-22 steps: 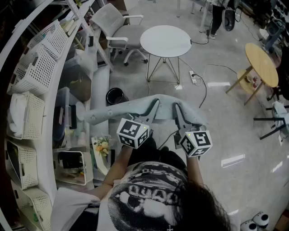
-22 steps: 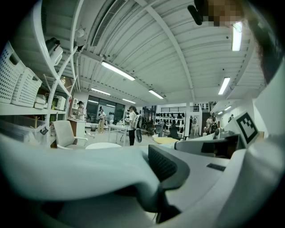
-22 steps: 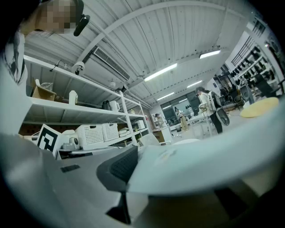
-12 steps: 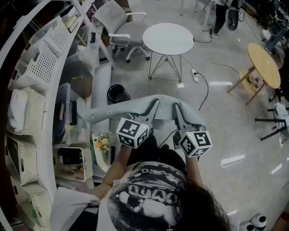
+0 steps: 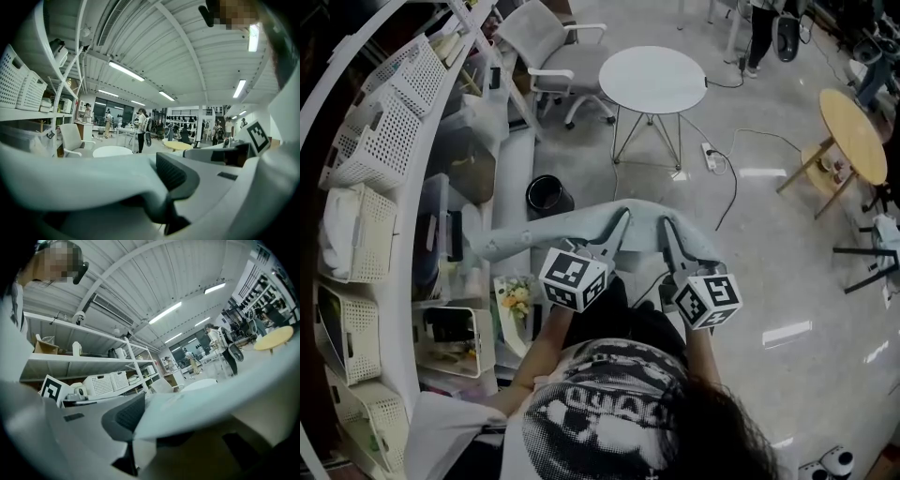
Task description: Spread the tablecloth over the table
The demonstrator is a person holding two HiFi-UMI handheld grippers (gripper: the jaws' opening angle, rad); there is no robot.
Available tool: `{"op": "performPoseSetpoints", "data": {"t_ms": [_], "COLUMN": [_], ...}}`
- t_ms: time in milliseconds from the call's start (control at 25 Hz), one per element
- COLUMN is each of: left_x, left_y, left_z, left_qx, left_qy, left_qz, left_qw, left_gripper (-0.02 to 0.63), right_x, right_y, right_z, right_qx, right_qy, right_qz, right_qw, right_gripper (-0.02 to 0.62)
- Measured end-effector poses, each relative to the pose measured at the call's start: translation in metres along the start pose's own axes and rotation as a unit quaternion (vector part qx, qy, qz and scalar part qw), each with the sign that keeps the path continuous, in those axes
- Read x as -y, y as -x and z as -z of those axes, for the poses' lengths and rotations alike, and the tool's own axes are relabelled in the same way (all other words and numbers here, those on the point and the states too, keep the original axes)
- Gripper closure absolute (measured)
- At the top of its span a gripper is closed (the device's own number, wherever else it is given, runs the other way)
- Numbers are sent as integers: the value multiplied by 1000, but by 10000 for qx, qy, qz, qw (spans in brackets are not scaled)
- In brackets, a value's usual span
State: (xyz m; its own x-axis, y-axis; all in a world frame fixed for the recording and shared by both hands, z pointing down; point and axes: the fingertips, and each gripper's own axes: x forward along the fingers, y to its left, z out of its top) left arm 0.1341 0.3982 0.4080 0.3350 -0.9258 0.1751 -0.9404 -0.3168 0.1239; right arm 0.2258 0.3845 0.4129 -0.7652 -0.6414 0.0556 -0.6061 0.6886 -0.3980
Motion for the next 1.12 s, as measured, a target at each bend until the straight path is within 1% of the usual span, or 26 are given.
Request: {"op": "performPoseSetpoints", "data": {"t_ms": [120, 280, 520, 720, 960, 1120], "left_x": [-11, -35, -85, -134, -191, -219], "left_y": [-5, -16, -58, -108, -160, -186], "left_z": [-3, -4, -4, -14, -35, -47], "left_qx": [5, -11, -97, -222, -218, -213], "left_qy": [36, 103, 125, 183, 189, 150], "left_qz": [-36, -84, 16, 277, 682, 927], "left_qw": [10000, 9999, 9999, 9992, 9973, 9954], "left_gripper": [531, 531, 531, 531, 531, 531], "right_x": [1, 4, 27, 52, 73, 81], "right_y": [-12, -40, -100, -161, -229, -263], "right_z": [-2, -1, 0, -8, -24, -35], "right_qx": [9, -60, -177, -210, -163, -134], "right_qy": [-4, -66, -213, -301, -447, -423], "right_qz": [-55, -104, 30, 293, 613, 824], "right_qw": [10000, 9999, 9996, 9989, 9970, 9956], "right_gripper": [526, 526, 526, 525, 523, 523]}}
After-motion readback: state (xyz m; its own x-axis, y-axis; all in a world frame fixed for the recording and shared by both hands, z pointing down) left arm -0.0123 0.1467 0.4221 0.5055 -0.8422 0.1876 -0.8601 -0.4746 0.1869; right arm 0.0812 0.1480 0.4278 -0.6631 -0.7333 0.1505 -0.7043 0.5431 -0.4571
